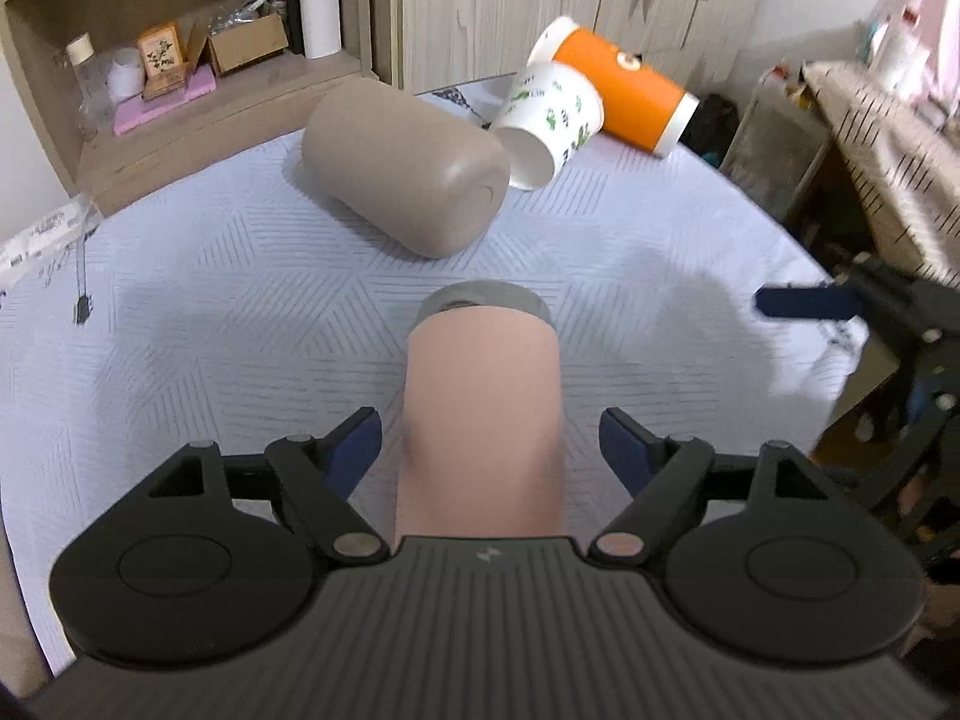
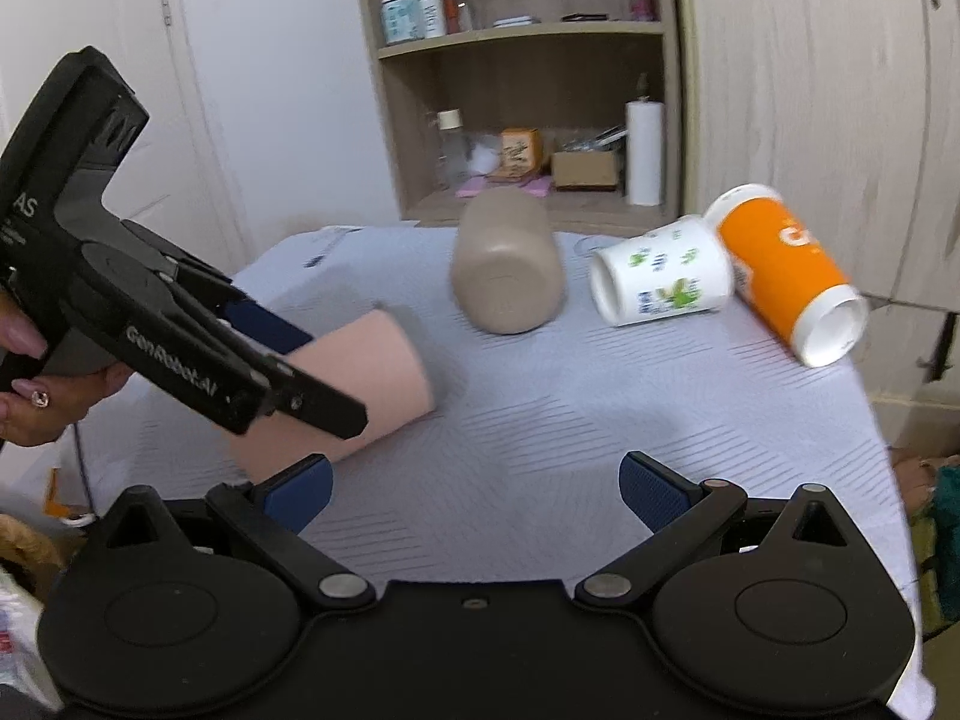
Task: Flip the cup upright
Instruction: 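Lift the pink tumbler with the left gripper and rotate it lid-up, then lower the upright pink tumbler onto the cloth with the left gripper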
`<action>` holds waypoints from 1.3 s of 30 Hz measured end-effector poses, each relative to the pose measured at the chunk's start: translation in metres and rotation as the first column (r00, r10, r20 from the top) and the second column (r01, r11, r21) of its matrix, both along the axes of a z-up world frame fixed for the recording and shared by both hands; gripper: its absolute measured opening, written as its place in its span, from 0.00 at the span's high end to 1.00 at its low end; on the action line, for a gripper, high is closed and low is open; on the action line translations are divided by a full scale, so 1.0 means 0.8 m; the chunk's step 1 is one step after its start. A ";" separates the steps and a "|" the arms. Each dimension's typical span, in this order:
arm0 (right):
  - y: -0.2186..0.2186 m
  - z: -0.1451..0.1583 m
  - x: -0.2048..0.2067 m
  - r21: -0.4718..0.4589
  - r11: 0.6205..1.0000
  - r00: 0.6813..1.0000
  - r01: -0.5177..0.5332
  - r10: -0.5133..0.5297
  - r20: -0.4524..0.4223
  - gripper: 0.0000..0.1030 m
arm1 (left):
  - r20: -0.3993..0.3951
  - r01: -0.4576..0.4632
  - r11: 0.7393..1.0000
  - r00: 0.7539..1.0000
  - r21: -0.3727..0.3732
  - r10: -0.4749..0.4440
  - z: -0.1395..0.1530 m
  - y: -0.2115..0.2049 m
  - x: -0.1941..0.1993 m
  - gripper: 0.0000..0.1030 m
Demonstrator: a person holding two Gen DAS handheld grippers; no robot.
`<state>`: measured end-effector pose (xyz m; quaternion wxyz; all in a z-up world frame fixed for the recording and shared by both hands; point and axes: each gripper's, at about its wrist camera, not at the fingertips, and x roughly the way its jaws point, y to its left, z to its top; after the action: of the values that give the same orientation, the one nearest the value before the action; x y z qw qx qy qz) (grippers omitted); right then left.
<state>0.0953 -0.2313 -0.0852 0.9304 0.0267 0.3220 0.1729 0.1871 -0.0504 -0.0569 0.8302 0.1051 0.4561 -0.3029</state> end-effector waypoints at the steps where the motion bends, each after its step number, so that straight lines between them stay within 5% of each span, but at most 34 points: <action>1: 0.002 0.001 0.001 0.021 1.000 1.000 -0.017 0.017 -0.015 0.00 | -0.011 -0.006 1.000 1.000 -0.019 0.005 0.002 0.006 -0.001 0.23; 8: 0.025 -0.004 0.036 0.223 0.968 0.966 -0.119 0.165 -0.201 0.00 | -0.060 -0.062 0.989 0.997 -0.138 0.055 0.009 0.052 -0.005 0.23; 16: 0.048 -0.017 0.079 0.364 0.929 0.925 -0.070 0.197 -0.325 0.00 | -0.107 -0.112 0.960 0.990 -0.257 0.087 0.003 0.081 0.008 0.25; 34: 0.058 -0.029 0.130 0.375 0.925 0.897 0.057 0.117 -0.425 0.00 | -0.337 -0.188 0.919 0.939 -0.346 0.065 -0.035 0.081 0.073 0.43; 39: 0.056 -0.027 0.136 0.366 0.929 0.896 0.047 0.124 -0.427 0.03 | -0.341 -0.208 0.916 0.936 -0.344 0.085 -0.033 0.085 0.070 0.43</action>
<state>0.2039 -0.1861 -0.1070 0.8072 0.2322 0.4877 0.2381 0.2433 0.0174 -0.0833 0.7707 -0.1404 0.5245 -0.3335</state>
